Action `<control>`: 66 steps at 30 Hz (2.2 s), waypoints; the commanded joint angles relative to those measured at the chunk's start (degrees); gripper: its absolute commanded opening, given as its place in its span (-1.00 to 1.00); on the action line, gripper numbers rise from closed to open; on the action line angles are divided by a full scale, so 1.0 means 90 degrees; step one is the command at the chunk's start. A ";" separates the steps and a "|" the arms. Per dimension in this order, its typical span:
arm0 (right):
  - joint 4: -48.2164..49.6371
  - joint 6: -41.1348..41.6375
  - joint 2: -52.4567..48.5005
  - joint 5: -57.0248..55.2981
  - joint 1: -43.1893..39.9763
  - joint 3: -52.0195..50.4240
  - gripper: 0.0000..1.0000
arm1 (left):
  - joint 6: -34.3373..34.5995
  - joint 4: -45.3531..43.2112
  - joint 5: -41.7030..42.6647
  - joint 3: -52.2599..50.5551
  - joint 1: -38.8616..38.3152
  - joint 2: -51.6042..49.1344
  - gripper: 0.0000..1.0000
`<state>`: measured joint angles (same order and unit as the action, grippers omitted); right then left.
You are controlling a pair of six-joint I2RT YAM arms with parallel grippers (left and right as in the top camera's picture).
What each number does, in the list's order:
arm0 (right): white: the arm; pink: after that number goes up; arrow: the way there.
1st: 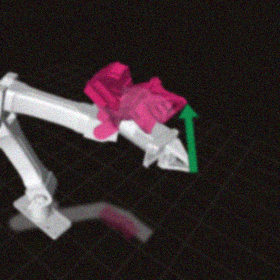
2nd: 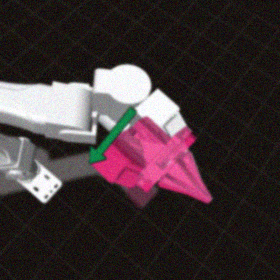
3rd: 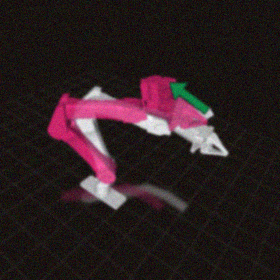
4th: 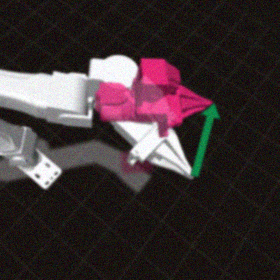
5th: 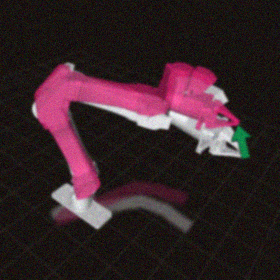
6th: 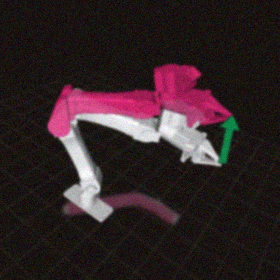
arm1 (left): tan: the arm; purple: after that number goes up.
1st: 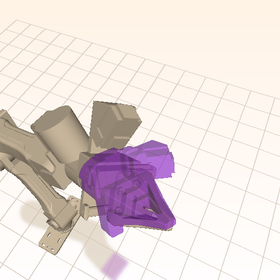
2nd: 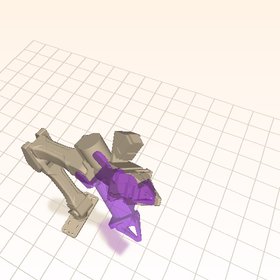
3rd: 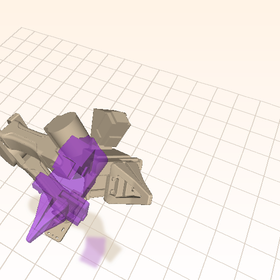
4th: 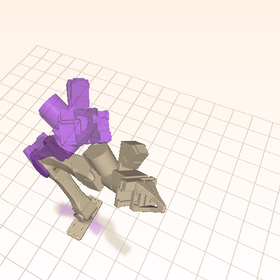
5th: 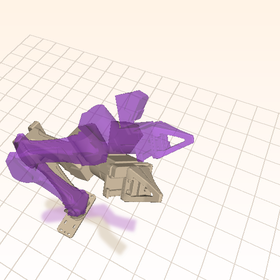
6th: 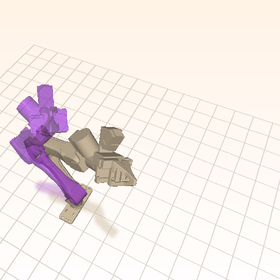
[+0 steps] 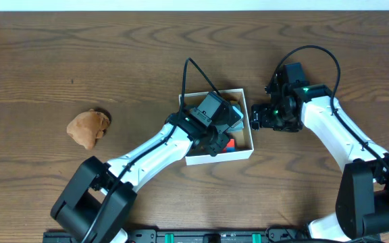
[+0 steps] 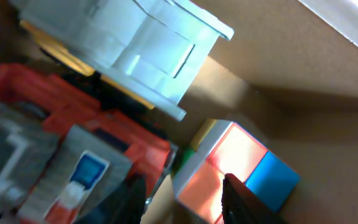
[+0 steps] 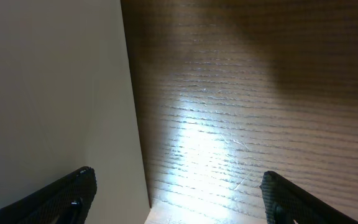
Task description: Pack container
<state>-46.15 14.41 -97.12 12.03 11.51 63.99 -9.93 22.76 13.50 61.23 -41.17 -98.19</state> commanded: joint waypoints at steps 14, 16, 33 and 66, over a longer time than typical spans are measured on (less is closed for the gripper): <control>0.0015 -0.0032 -0.0056 -0.0090 0.0051 -0.0034 0.75 | -0.0034 0.0476 -0.0296 0.0070 0.0073 0.1486 -0.15; 0.0034 -0.0034 -0.0056 -0.0272 0.0019 -0.0032 0.75 | -0.0032 0.0780 -0.0318 0.0070 0.0194 0.1809 -0.15; -0.0476 -0.0163 -0.0056 -0.0595 -0.1642 0.0559 0.92 | 0.1375 0.2560 -0.1622 0.0068 0.4685 0.2992 0.84; -0.0568 -0.0260 -0.0056 -0.0573 -0.1651 0.0556 0.99 | -0.0772 0.1914 -0.1576 0.0056 0.6086 0.0034 0.82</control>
<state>-51.22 12.93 -97.12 6.85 -3.05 67.92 -15.35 39.53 -1.23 61.23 13.41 -95.81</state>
